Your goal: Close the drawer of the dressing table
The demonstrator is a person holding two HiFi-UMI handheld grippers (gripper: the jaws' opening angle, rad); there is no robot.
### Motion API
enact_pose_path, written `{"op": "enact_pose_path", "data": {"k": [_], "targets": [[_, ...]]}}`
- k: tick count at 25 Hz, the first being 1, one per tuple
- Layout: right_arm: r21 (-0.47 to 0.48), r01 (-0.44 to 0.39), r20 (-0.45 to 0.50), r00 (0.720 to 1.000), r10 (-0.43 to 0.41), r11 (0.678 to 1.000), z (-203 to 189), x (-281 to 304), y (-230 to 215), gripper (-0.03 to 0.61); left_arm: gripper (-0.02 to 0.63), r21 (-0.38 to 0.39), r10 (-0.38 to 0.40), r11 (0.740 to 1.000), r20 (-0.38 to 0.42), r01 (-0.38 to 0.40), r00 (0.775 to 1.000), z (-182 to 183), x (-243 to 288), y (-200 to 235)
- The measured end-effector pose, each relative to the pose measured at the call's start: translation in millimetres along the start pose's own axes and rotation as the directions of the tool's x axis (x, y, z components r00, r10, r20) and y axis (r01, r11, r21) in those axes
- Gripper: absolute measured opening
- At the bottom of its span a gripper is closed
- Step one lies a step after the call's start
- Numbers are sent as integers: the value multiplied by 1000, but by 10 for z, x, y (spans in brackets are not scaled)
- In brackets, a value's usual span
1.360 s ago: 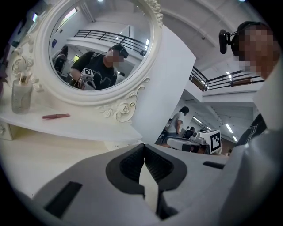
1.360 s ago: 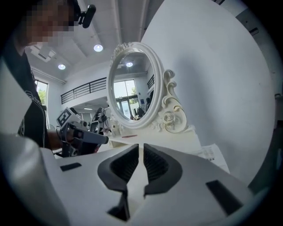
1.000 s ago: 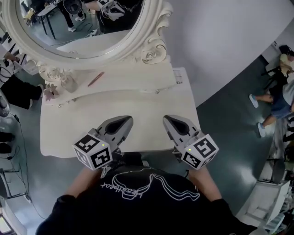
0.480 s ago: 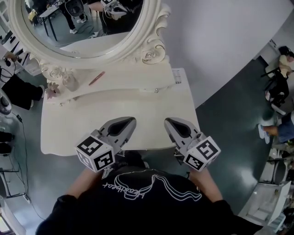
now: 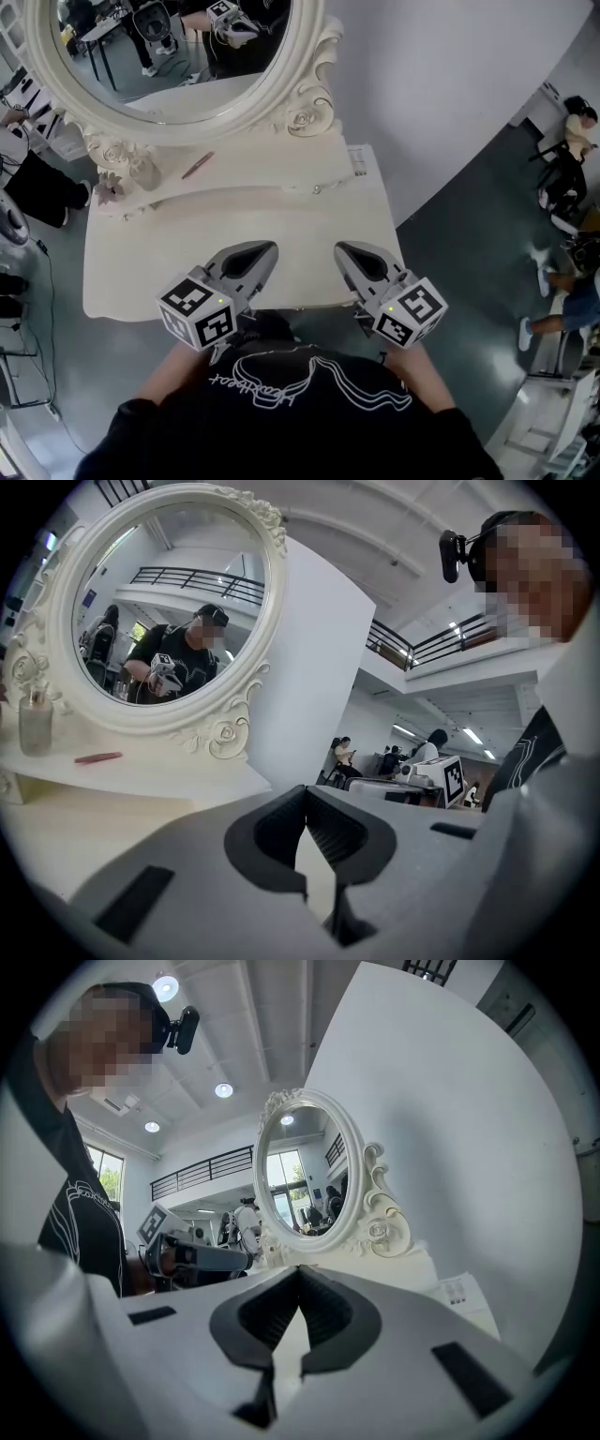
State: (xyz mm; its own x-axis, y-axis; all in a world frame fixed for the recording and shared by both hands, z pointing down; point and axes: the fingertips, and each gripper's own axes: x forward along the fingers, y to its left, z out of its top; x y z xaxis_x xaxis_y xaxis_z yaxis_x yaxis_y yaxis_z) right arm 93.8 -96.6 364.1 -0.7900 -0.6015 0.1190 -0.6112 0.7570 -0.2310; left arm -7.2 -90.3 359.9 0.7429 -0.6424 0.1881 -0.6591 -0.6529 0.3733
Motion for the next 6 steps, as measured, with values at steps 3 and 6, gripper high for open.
{"op": "enact_pose_path", "data": {"k": [3, 6], "targets": [[-5, -2, 1, 1000, 2, 1000, 15, -12, 46, 4, 3, -1, 5, 1000, 2, -5, 1000, -2, -40, -21], [-8, -4, 4, 1000, 4, 1000, 25, -37, 112, 3, 5, 6, 5, 1000, 4, -5, 1000, 7, -97, -65]]}}
